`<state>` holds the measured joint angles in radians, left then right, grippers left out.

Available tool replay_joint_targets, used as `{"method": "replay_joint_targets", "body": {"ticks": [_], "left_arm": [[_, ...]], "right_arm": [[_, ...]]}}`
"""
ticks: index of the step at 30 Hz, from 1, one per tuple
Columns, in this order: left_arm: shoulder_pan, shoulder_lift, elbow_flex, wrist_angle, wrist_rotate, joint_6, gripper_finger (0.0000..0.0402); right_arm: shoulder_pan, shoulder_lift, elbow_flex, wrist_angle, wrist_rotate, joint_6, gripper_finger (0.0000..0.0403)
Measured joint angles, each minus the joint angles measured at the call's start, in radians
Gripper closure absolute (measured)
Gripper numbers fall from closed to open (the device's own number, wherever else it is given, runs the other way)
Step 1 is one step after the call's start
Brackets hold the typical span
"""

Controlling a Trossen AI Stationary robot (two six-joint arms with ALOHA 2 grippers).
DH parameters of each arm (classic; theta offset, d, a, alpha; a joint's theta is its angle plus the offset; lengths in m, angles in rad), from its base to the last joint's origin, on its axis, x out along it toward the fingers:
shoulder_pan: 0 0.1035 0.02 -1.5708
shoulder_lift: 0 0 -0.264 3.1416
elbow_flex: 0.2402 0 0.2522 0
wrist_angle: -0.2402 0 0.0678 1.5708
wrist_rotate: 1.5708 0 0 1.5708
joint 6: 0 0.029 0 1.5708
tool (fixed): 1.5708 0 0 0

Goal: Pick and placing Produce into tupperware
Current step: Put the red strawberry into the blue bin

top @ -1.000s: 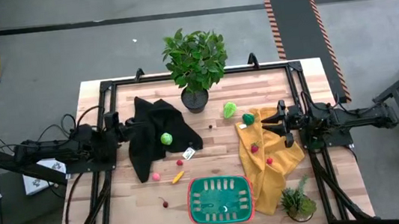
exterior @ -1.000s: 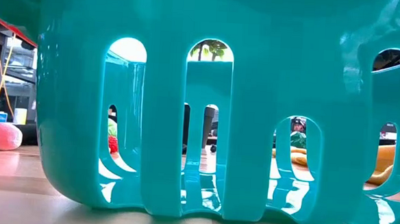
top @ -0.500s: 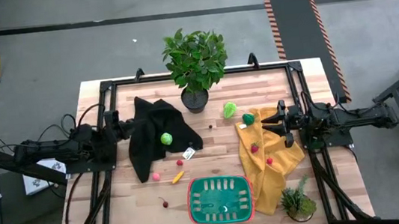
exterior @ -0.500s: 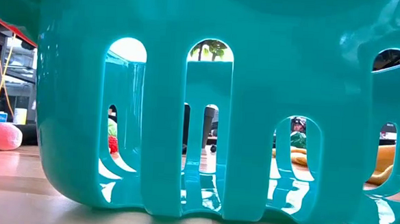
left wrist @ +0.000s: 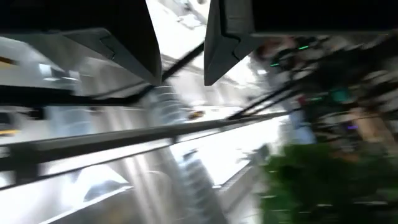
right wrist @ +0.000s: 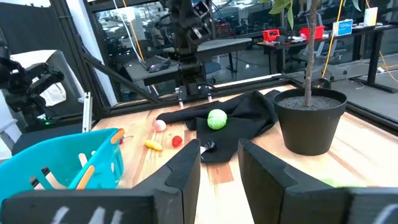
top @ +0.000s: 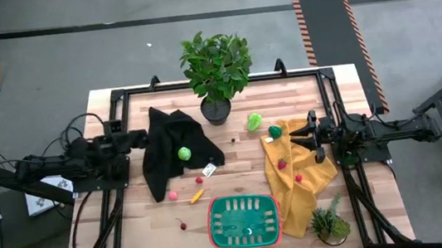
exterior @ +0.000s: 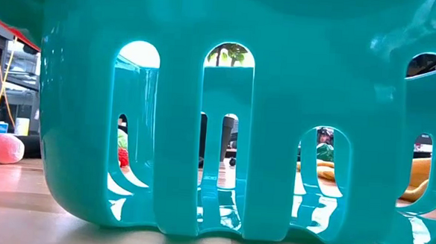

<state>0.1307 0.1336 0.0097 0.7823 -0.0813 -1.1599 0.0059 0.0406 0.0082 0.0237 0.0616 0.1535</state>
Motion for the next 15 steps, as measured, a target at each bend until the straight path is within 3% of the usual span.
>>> {"method": "replay_joint_targets", "body": {"ticks": [5, 11, 15], "left_arm": [[0.0, 0.0, 0.023, 0.051, 0.052, 0.0, 0.0291], [0.0, 0.041, 0.189, -0.197, 0.099, 0.033, 0.0291], [0.0, 0.124, 0.336, -0.287, 0.133, 0.09, 0.0291]], "right_arm": [[0.0, 0.0, 0.0, 0.0, 0.0, 0.003, 0.0304], [0.0, 0.0, 0.0, 0.0, 0.0, -0.047, 0.0304], [0.0, 0.0, 0.0, 0.0, -0.001, 0.017, 0.0304]]}}
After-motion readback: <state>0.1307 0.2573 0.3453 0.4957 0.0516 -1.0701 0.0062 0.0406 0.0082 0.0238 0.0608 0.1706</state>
